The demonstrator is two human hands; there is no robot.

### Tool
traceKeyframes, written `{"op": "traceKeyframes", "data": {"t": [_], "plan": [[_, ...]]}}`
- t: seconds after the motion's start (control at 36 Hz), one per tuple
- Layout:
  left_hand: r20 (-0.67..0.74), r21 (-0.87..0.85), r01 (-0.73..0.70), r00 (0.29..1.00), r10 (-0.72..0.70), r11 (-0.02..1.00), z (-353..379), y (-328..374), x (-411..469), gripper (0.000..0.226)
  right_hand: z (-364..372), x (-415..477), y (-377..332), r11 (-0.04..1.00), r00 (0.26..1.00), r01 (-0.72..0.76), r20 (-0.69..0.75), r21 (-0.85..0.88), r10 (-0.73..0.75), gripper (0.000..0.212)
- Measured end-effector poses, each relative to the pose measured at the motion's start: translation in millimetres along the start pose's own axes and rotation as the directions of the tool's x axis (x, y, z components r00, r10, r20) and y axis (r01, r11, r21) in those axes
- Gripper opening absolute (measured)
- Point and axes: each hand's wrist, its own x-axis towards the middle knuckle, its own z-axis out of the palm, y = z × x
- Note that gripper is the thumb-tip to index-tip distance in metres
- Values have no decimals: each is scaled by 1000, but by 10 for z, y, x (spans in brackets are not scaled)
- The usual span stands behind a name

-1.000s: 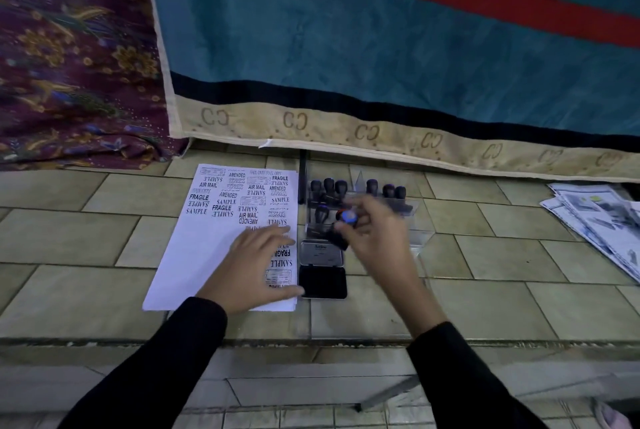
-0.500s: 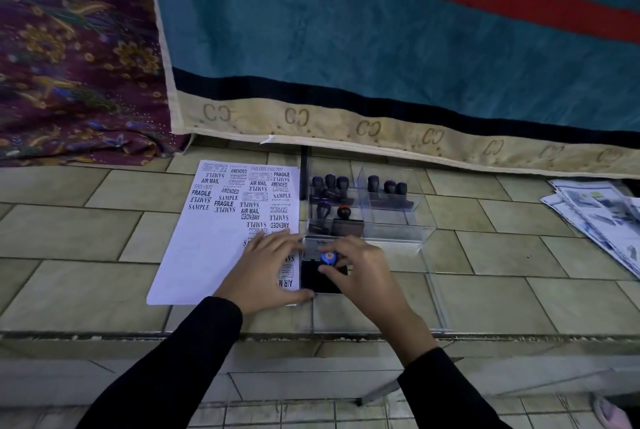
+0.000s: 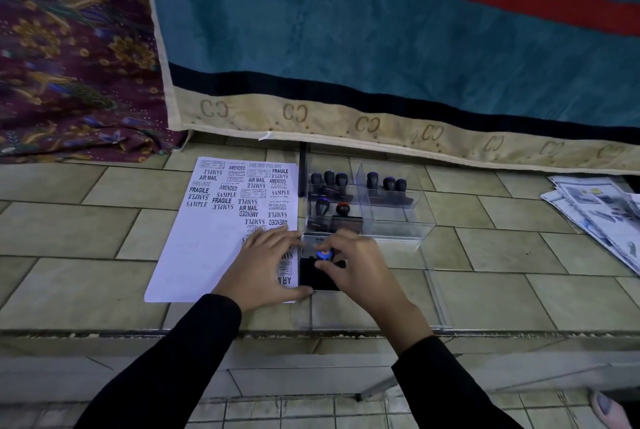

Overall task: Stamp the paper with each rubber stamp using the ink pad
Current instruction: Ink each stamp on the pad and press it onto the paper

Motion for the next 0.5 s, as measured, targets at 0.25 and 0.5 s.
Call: {"op": "traceKeyframes", "data": {"t": [0.25,0.5], "plan": [[14,6,0,1000,0,1000,-20,16,-2,84,-20,34,-14,999,999,-41,34,-6,41,20],[31,27,-17,999,16,1000,-53,30,-4,79,-28,14,-38,998,996,-56,71,-20,57,20]]}}
